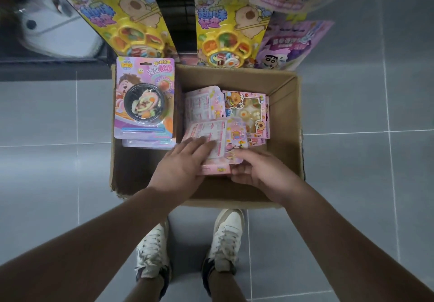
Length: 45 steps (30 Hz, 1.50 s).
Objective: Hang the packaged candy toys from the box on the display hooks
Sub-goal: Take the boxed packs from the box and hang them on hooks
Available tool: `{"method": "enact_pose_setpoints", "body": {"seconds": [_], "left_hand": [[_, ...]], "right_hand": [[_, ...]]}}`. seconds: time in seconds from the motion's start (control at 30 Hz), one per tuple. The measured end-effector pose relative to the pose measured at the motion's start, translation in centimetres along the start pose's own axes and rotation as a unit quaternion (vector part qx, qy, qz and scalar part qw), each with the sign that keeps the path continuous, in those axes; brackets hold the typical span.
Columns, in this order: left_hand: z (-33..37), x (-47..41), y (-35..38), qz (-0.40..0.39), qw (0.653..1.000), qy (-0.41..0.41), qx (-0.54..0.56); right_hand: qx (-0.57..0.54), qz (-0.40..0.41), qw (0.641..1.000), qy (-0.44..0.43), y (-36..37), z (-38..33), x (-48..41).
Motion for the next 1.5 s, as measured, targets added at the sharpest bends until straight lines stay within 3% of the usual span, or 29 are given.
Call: {"method": "enact_pose_setpoints", "body": {"seconds": [0.1,0.2,0.37,0.53,0.73,0.93,1.07,1.33,1.5], "left_hand": [[-0.9,0.7,-1.9,0.068,0.997,-0.008,0.032],[-2.7,1.3,-4.1,0.099,0.981,-0.083,0.144],[-6.8,2.4,-7.0,0.135,0.905,-0.195,0.354],[-10.4,2.6,-8.2,0.123,0.835,-0.204,0.496],[-14.3,2.8,-7.4,0.113,0.813,-0.193,0.537],[-16.3,3.9,-6.6,0.131,0.794,-0.197,0.559],[-17.0,4.9,-7.2,0.14,0.787,-0.197,0.568],[-14.0,8.9,-11.7,0.168,0.75,-0.212,0.603],[-9.4,12.9,-17.5,0.14,0.765,-0.205,0.594]], "right_hand": [[0.017,-0.015,0.999,-0.04,0.4,-0.8,0.2],[0.01,0.03,0.998,-0.052,0.0,-1.1,-0.3],[0.048,0.178,0.983,0.009,-1.9,1.6,-3.8],[0.053,0.176,0.98,0.076,0.1,5.5,-9.5],[-0.055,0.138,0.987,0.068,4.5,8.1,-16.2],[-0.17,0.148,0.969,0.098,6.1,9.2,-18.3],[-0.157,0.169,0.971,0.066,5.8,8.5,-17.1],[-0.102,0.247,0.964,0.006,1.1,5.2,-6.5],[-0.055,0.22,0.97,-0.082,-2.2,-0.2,4.9]]}}
Point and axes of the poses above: each hand's wrist, its own x-axis away from the middle knuckle, its own y-axis out of the palm, z = x × y, the point moved 6 cm from there along -x, towards the middle knuckle, and after that the axes turned 2 degrees about z, right-handed, at the moved point
